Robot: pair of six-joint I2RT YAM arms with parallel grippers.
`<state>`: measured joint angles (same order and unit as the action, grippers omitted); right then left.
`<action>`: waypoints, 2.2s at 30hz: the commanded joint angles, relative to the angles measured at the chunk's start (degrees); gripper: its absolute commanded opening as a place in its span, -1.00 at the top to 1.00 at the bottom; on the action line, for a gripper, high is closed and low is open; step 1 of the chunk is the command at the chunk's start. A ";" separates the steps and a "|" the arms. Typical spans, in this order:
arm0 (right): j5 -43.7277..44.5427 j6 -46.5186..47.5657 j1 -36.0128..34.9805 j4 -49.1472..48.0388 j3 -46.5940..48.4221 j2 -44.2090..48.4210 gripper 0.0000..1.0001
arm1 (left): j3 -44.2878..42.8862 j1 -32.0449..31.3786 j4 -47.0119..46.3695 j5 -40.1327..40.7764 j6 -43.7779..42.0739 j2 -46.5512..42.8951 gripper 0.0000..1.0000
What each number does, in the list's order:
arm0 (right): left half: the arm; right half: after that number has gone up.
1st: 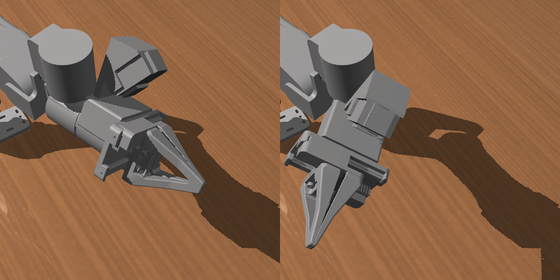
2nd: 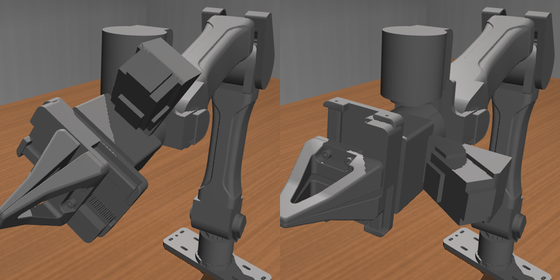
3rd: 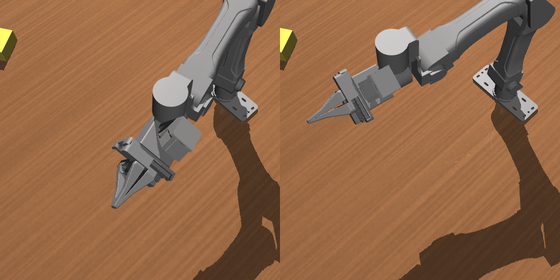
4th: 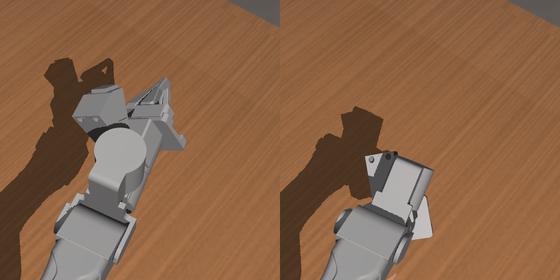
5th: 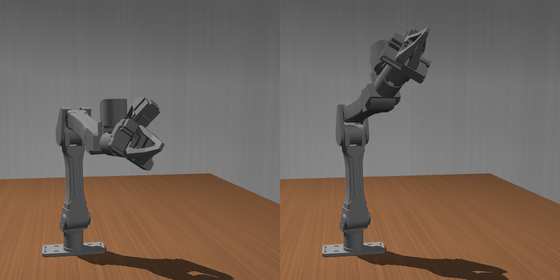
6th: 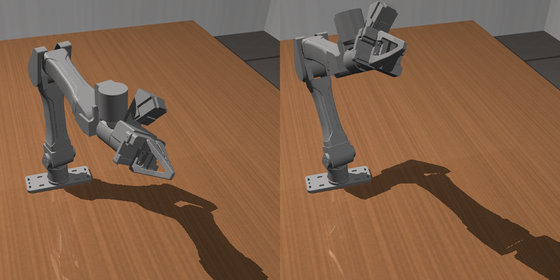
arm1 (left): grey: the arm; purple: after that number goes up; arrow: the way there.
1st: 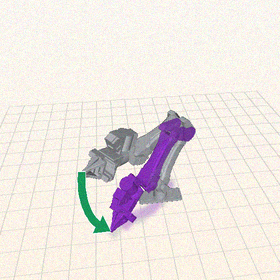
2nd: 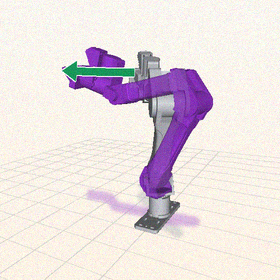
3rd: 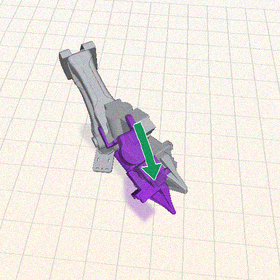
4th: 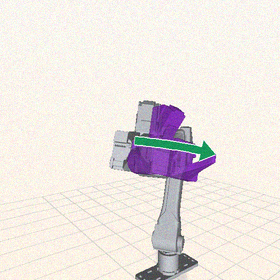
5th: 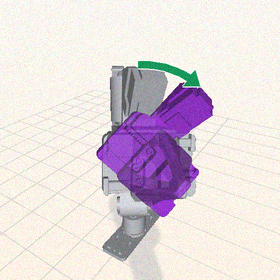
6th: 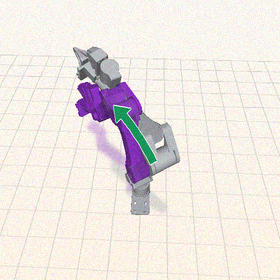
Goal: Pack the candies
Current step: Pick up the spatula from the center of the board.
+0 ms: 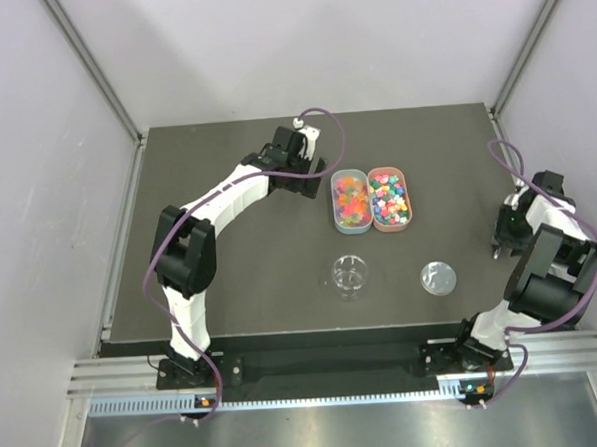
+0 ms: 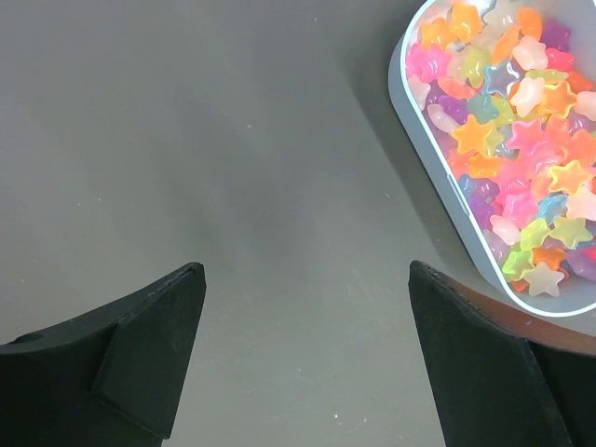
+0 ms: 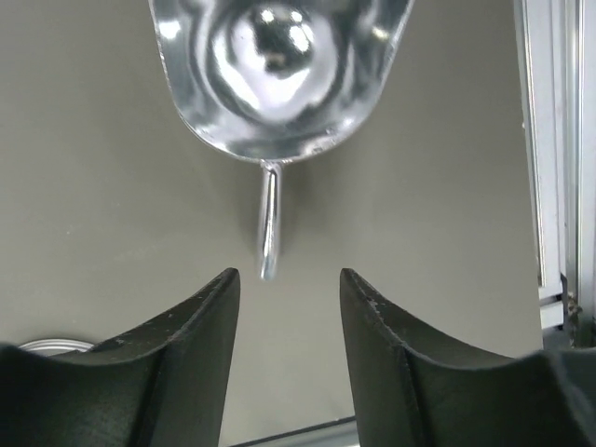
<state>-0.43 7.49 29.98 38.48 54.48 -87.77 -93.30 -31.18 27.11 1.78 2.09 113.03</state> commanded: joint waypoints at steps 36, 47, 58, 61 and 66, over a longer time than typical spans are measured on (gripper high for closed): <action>-2.73 22.74 -21.96 5.20 15.91 9.71 1.00 | -20.82 3.13 5.83 -24.74 -2.30 -0.63 -0.95; -18.38 27.13 -34.36 10.91 23.83 9.20 1.00 | -28.00 10.88 0.06 -51.25 21.90 2.28 -0.63; -16.80 27.32 -45.26 12.50 27.35 5.77 1.00 | -27.29 7.98 1.07 -54.35 20.95 4.56 -0.29; -16.28 27.41 -46.49 12.06 27.44 5.24 1.00 | -25.89 6.75 2.68 -52.32 18.13 4.39 -0.17; -14.87 27.85 -48.17 11.97 27.61 4.71 1.00 | -25.71 5.34 3.73 -51.36 16.90 4.92 -0.08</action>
<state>-15.86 34.41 -16.88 51.03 78.91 -83.18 -118.74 -25.15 29.71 -50.35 21.71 117.82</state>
